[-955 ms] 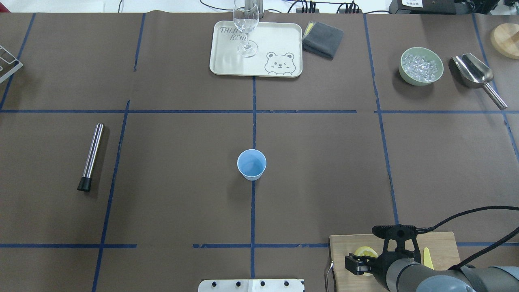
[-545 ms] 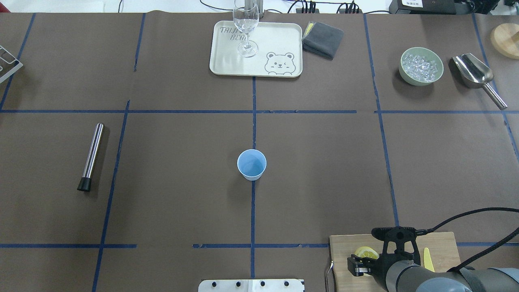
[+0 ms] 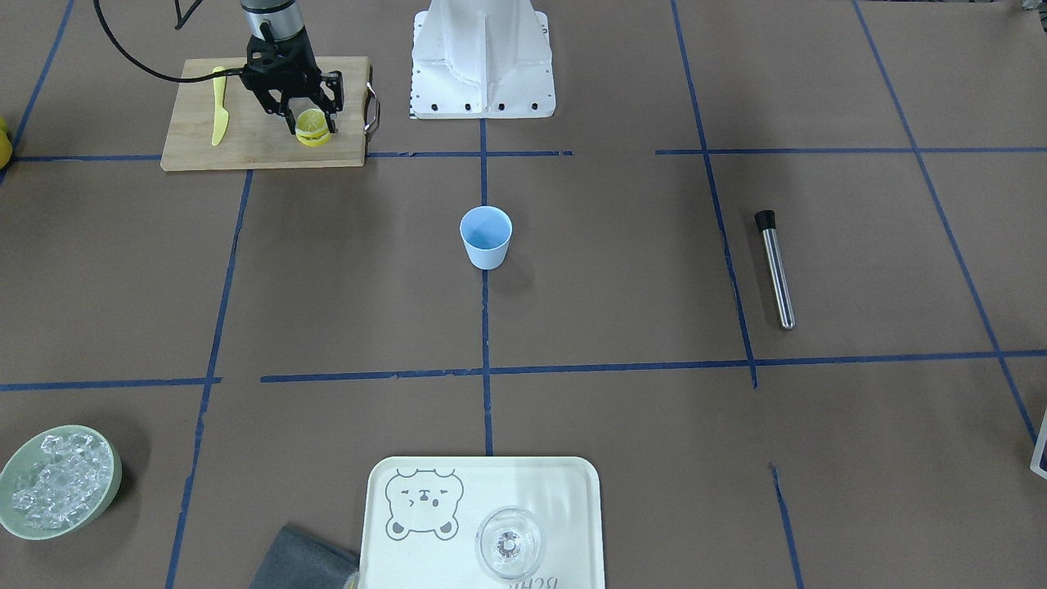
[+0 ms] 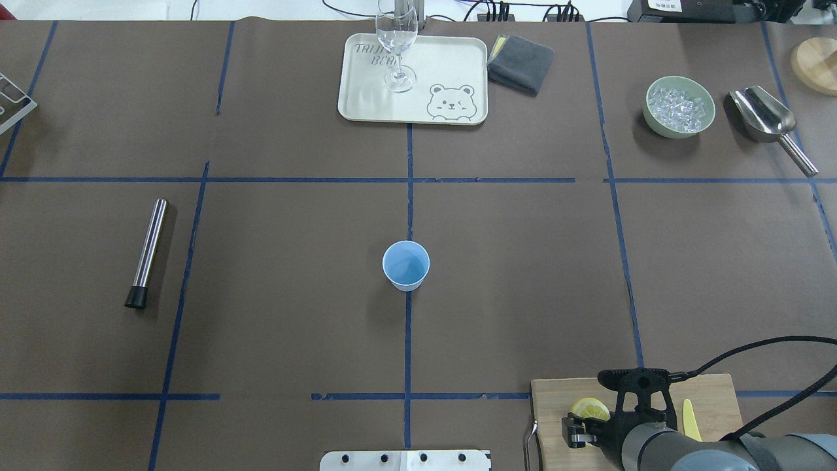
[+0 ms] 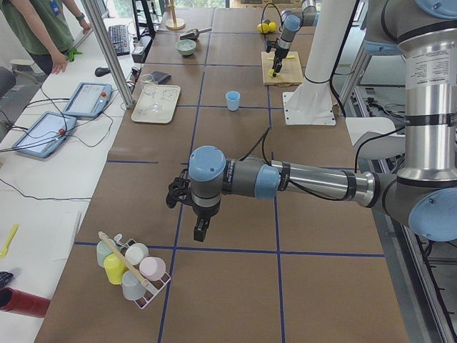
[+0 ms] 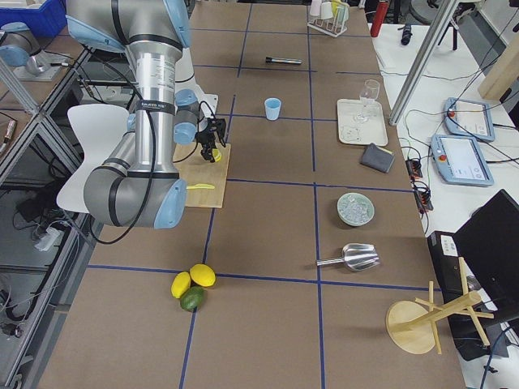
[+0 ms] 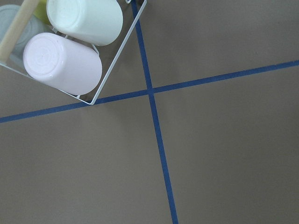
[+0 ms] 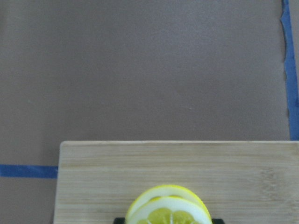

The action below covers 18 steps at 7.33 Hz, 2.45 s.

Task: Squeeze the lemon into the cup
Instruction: 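Grasp the lemon slice with the right gripper and lift it, then carry the lemon slice with the right gripper over the blue cup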

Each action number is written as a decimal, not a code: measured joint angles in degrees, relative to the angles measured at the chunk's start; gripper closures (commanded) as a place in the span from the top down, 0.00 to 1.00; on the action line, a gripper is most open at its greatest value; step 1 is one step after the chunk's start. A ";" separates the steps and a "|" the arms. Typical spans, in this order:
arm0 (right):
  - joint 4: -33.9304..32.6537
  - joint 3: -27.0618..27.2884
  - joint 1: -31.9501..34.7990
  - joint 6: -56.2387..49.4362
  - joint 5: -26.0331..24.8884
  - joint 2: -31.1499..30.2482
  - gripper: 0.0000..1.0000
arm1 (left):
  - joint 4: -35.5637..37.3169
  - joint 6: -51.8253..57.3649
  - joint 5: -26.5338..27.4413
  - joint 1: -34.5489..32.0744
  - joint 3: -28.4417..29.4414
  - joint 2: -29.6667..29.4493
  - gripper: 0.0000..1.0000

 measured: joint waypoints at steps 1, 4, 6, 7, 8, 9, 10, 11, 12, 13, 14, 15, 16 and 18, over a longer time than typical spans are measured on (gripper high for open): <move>0.00 0.11 0.09 -0.04 -0.01 0.01 0.00 | 0.00 0.00 0.00 -0.01 0.00 0.00 1.00; -0.08 2.04 0.71 -0.07 0.02 -0.04 0.00 | 0.00 0.00 0.00 0.01 0.00 0.00 1.00; -0.28 3.57 1.55 -0.07 0.09 -0.07 0.00 | 0.00 0.00 0.00 0.01 0.00 0.00 1.00; -0.48 4.66 2.22 -0.07 0.21 -0.07 0.00 | 0.00 0.00 0.00 0.01 0.00 0.00 1.00; -0.67 5.94 2.92 -0.07 0.32 -0.06 0.00 | 0.00 0.00 0.00 0.01 0.00 0.00 1.00; -0.74 6.81 3.51 -0.07 0.39 0.04 0.00 | 0.00 0.00 0.00 0.00 0.00 0.00 1.00; -0.79 7.16 4.23 -0.09 0.47 0.61 0.00 | 0.00 0.00 0.00 -0.01 0.01 0.00 1.00; -0.86 7.20 4.90 -0.13 0.53 1.68 0.00 | 0.00 0.00 0.00 -0.01 0.05 0.00 1.00; -1.73 7.05 5.29 -0.15 0.56 3.10 0.00 | 0.00 0.00 0.00 0.00 0.07 0.00 1.00; -4.50 6.81 5.66 -0.21 0.59 5.73 0.00 | 0.00 0.00 0.00 0.01 0.08 0.00 1.00; -9.49 6.49 6.33 -0.37 0.69 10.44 0.00 | 0.00 0.00 0.00 0.01 0.09 0.00 1.00; -15.63 6.08 7.70 -0.52 1.47 16.30 0.00 | 0.00 0.00 0.00 0.02 0.11 0.00 1.00; -21.93 5.30 9.98 -0.65 3.49 22.40 0.00 | 0.00 0.00 0.00 0.01 0.19 0.00 1.00; -32.24 0.91 16.31 -2.71 8.97 34.79 0.00 | 0.00 0.00 0.00 0.01 0.37 0.00 1.00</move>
